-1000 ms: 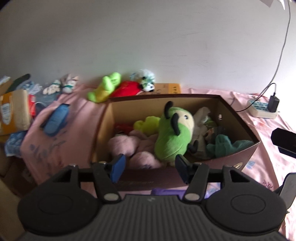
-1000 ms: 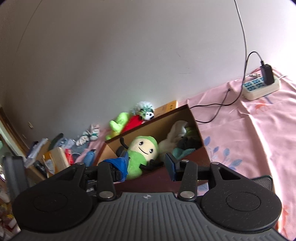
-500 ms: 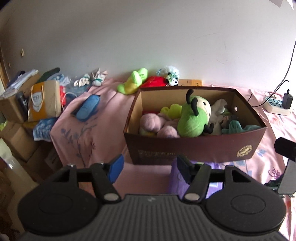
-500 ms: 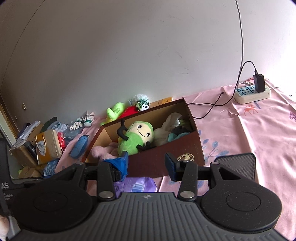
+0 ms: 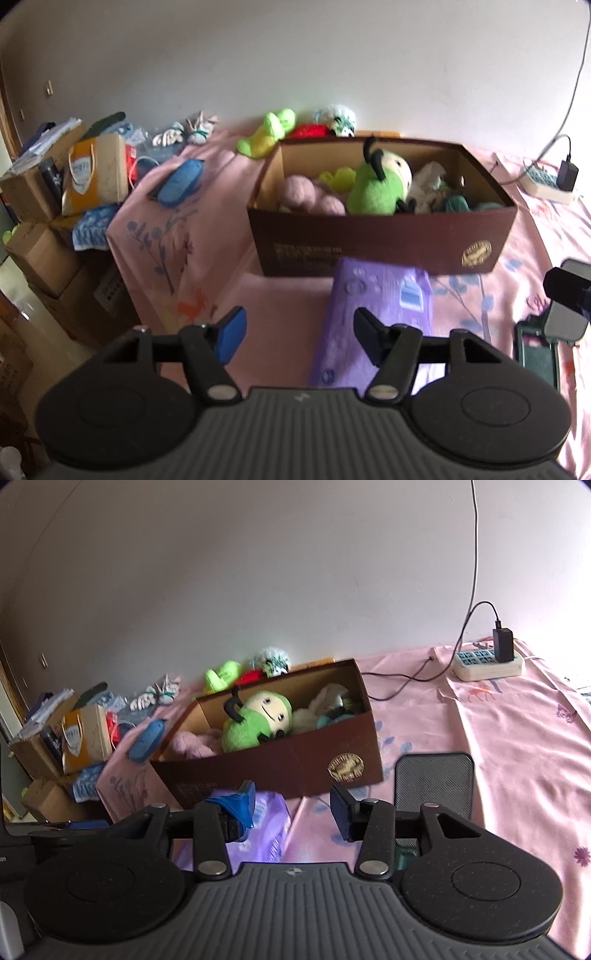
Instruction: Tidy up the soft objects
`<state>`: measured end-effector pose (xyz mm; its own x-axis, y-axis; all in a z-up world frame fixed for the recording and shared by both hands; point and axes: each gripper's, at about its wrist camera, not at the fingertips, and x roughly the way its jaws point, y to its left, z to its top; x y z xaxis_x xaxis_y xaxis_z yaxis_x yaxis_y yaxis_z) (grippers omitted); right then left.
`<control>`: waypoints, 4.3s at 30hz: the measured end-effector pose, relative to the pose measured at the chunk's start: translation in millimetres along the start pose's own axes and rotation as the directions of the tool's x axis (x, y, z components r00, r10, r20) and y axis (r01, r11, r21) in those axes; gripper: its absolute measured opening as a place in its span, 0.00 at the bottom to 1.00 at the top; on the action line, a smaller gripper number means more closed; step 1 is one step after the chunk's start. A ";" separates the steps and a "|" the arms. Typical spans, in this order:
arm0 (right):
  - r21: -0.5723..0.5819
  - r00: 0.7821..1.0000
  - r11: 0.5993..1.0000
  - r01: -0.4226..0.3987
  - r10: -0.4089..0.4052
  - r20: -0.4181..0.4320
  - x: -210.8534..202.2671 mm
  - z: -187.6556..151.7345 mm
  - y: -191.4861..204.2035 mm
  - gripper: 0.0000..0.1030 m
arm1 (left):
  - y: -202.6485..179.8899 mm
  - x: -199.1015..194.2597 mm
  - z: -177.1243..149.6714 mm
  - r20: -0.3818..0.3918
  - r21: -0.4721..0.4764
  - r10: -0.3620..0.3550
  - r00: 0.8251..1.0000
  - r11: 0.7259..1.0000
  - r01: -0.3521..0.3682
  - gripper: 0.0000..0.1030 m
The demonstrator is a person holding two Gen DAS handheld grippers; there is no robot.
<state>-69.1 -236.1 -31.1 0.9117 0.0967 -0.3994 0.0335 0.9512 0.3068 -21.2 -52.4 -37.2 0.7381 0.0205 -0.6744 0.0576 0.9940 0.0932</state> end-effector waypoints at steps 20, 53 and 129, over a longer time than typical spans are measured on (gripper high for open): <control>-0.114 0.963 0.970 0.214 -0.229 -0.139 -7.8 -35.0 -25.2 0.29 | -28.8 10.8 -41.5 -0.147 0.054 -0.067 0.987 0.996 0.076 0.64; -0.037 0.970 0.969 0.242 -0.242 0.026 -41.6 -11.7 -34.9 0.30 | -34.2 -21.4 -6.4 0.001 0.075 0.002 1.000 0.997 -0.002 0.64; -0.132 0.988 0.981 0.140 -0.130 0.079 -20.2 86.5 19.6 0.33 | 37.3 -78.5 74.9 0.107 0.105 -0.071 0.992 0.993 0.059 0.64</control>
<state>-51.4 -244.7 57.7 0.9291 -0.0513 -0.3664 0.1063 0.9856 0.1314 -26.7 -25.0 74.1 0.7998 -0.0614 -0.5971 0.1717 0.9766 0.1296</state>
